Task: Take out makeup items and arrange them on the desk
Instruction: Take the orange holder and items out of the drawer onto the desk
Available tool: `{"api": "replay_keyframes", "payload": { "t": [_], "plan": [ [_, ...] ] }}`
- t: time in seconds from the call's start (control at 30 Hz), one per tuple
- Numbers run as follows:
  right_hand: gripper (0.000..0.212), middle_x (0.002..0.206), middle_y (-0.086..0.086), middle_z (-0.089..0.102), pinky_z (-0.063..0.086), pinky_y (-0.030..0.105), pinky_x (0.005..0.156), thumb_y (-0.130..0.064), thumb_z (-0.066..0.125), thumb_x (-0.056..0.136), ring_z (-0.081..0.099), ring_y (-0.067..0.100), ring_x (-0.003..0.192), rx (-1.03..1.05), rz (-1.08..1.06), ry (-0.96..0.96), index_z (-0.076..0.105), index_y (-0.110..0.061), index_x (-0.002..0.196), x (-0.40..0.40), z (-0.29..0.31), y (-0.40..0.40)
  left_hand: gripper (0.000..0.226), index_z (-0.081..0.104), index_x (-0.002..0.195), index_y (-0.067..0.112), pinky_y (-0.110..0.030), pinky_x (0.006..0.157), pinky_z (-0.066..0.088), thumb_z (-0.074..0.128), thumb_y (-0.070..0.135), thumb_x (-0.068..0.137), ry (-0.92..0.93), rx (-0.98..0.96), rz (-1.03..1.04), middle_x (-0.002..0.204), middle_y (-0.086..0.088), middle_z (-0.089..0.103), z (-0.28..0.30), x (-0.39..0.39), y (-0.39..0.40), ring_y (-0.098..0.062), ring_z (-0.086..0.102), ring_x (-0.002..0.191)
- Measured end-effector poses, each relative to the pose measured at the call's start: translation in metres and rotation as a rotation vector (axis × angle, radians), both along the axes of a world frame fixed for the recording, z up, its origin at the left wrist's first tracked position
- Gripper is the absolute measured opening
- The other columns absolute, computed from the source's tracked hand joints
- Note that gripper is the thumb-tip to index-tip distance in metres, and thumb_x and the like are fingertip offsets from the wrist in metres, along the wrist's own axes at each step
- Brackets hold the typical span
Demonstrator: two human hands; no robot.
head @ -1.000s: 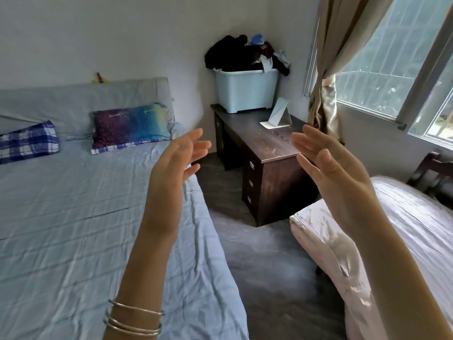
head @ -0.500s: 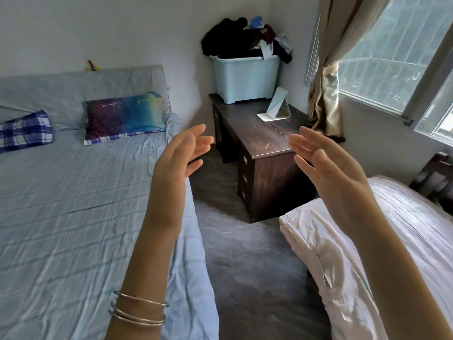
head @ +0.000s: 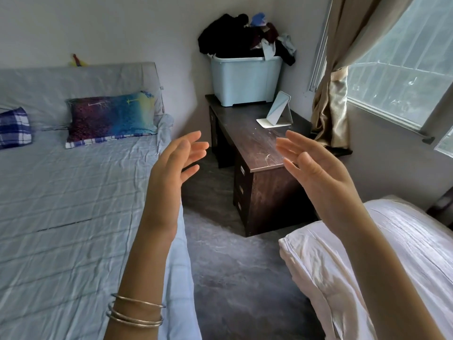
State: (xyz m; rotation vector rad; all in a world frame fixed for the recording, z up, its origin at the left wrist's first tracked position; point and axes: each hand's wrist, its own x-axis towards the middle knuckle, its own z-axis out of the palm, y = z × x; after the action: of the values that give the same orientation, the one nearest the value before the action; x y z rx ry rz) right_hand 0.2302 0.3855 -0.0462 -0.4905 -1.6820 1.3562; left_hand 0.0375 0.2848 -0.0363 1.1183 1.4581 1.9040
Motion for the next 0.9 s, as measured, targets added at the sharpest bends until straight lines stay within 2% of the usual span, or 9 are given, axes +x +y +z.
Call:
{"api": "replay_keyframes", "payload": {
  "t": [0.43, 0.67, 0.77, 0.9],
  "plan": [
    [0.079, 0.128, -0.003, 0.062, 0.04, 0.032, 0.107, -0.066, 0.069, 0.064, 0.054, 0.011, 0.124, -0.006, 0.074, 0.004, 0.053, -0.021, 0.128, -0.087, -0.002, 0.129, 0.036, 0.061, 0.108, 0.032, -0.025, 0.089, 0.049, 0.037, 0.043, 0.083, 0.012, -0.046, 0.001, 0.107, 0.009, 0.068, -0.003, -0.074, 0.127, -0.004, 0.063, 0.105],
    [0.077, 0.127, -0.003, 0.062, 0.038, 0.035, 0.107, -0.067, 0.07, 0.063, 0.054, 0.013, 0.124, -0.03, 0.103, 0.002, 0.055, -0.023, 0.124, -0.12, -0.019, 0.212, 0.038, 0.061, 0.111, 0.029, -0.021, 0.088, 0.048, 0.038, 0.042, 0.084, -0.002, -0.085, 0.05, 0.107, 0.01, 0.067, -0.015, -0.105, 0.199, -0.004, 0.063, 0.105],
    [0.078, 0.127, -0.001, 0.062, 0.038, 0.035, 0.109, -0.066, 0.071, 0.063, 0.054, 0.013, 0.124, -0.048, 0.123, 0.021, 0.055, -0.022, 0.125, -0.134, -0.019, 0.254, 0.032, 0.06, 0.116, 0.023, -0.024, 0.089, 0.047, 0.04, 0.036, 0.094, -0.009, -0.101, 0.079, 0.107, 0.008, 0.067, -0.013, -0.115, 0.238, -0.008, 0.062, 0.107],
    [0.076, 0.127, 0.0, 0.063, 0.035, 0.039, 0.111, -0.065, 0.073, 0.062, 0.054, 0.015, 0.125, -0.071, 0.154, 0.028, 0.057, -0.023, 0.123, -0.15, -0.017, 0.306, 0.032, 0.061, 0.11, 0.029, -0.021, 0.086, 0.048, 0.039, 0.041, 0.089, -0.001, -0.113, 0.094, 0.106, 0.01, 0.067, -0.011, -0.126, 0.287, -0.005, 0.063, 0.105]
  ]
}}
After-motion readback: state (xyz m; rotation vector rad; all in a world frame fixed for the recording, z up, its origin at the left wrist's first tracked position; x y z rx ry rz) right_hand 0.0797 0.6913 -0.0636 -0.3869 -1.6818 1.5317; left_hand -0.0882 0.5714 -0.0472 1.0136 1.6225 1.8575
